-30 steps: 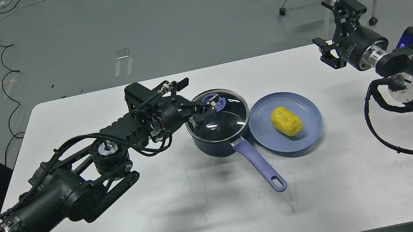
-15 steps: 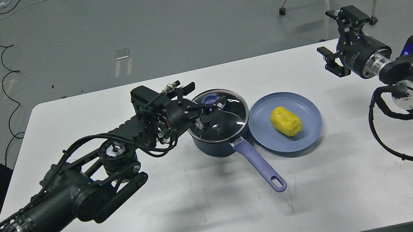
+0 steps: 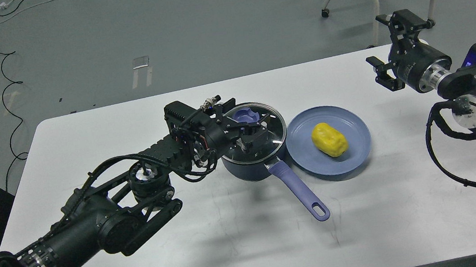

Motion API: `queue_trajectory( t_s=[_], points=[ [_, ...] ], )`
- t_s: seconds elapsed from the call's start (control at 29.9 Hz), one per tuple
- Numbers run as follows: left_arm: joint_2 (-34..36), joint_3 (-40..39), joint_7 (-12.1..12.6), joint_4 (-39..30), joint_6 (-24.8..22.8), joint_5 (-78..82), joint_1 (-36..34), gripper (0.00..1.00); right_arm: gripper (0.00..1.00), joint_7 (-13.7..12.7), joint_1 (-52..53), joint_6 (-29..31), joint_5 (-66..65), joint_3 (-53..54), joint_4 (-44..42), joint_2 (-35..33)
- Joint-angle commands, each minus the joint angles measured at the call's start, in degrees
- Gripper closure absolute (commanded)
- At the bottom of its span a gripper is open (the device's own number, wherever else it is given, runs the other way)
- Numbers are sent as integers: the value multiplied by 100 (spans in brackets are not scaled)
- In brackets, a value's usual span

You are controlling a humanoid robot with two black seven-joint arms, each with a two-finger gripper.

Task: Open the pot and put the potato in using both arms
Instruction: 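Lower the left gripper onto the lid's blue knob and grasp it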

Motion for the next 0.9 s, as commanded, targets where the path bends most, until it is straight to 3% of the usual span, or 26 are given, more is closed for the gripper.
queue_trajectory(
  t_s=[0.0, 0.87],
  points=[
    [-92, 0, -4, 18, 0, 9, 12, 2, 0, 0, -32, 0, 0, -2, -4, 1],
    [-92, 123, -57, 194, 0, 9, 73, 2, 0, 9, -76, 9, 0, 24, -180, 1]
  ],
)
